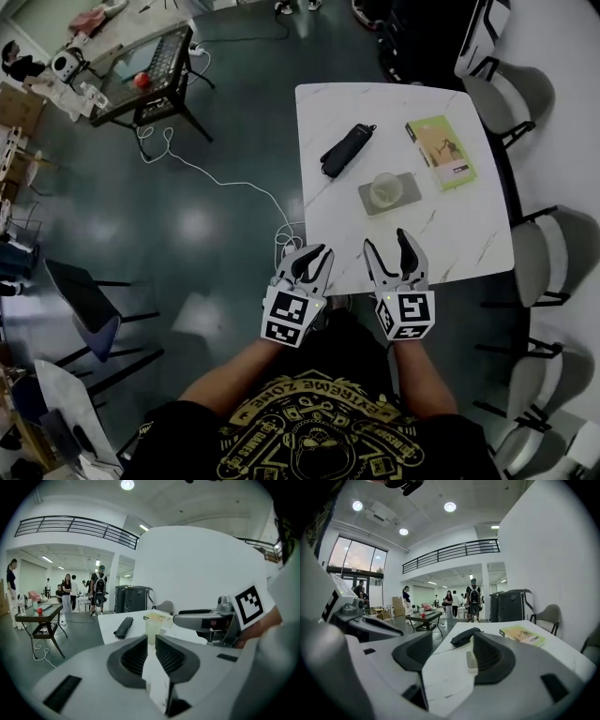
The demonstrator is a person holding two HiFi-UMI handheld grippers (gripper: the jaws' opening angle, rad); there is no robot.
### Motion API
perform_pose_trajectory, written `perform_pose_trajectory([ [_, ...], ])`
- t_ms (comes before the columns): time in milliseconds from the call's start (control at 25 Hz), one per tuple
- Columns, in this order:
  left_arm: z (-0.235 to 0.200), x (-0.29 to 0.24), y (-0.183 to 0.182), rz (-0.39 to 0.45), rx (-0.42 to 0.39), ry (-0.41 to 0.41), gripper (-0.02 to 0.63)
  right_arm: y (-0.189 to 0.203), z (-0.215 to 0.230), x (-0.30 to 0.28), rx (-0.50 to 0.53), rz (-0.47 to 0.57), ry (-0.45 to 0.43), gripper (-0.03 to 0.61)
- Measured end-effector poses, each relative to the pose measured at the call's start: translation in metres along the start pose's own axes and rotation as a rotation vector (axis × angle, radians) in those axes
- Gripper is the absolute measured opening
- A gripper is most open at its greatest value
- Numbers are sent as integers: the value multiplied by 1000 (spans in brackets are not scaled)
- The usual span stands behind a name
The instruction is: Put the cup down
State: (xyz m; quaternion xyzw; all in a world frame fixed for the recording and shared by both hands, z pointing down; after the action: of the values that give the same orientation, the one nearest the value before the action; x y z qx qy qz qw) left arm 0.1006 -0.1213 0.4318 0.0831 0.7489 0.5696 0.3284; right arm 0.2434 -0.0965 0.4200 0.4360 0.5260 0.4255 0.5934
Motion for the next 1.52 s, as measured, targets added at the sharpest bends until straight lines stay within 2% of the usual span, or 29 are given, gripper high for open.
perform_pose_trajectory([
  [200,4,38,-4,83,35,31,61,-3,-41,44,42,-7,25,27],
  [240,7,47,0,86,49,39,61,1,-51,53,35,-14,19,6],
  [400,25,79,28,65,84,101,61,18,-90,91,19,-55,11,6],
  [560,48,99,45,42,48,150,61,31,-110,124,24,-85,20,6],
  [720,67,115,42,65,12,165,61,36,-106,144,14,-78,14,6],
  [960,106,128,41,74,26,119,61,22,-92,189,73,-30,-42,6],
  [1120,162,129,42,85,20,126,61,16,-71,241,131,-13,-62,6],
  [1320,215,136,52,68,4,108,61,39,-49,295,75,-51,-81,6],
  [1520,245,155,87,34,30,52,61,83,-48,327,33,-99,-136,6],
])
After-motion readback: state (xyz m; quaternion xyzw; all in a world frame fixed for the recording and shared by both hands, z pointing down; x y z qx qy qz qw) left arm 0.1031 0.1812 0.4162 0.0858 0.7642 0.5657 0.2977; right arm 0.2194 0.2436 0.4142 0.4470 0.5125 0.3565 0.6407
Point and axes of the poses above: the fingertips, and each gripper's own axes: x backward along the fingers, z to its right, y out of its underside, the point moved 3 cm from there along x, backward along the fingers
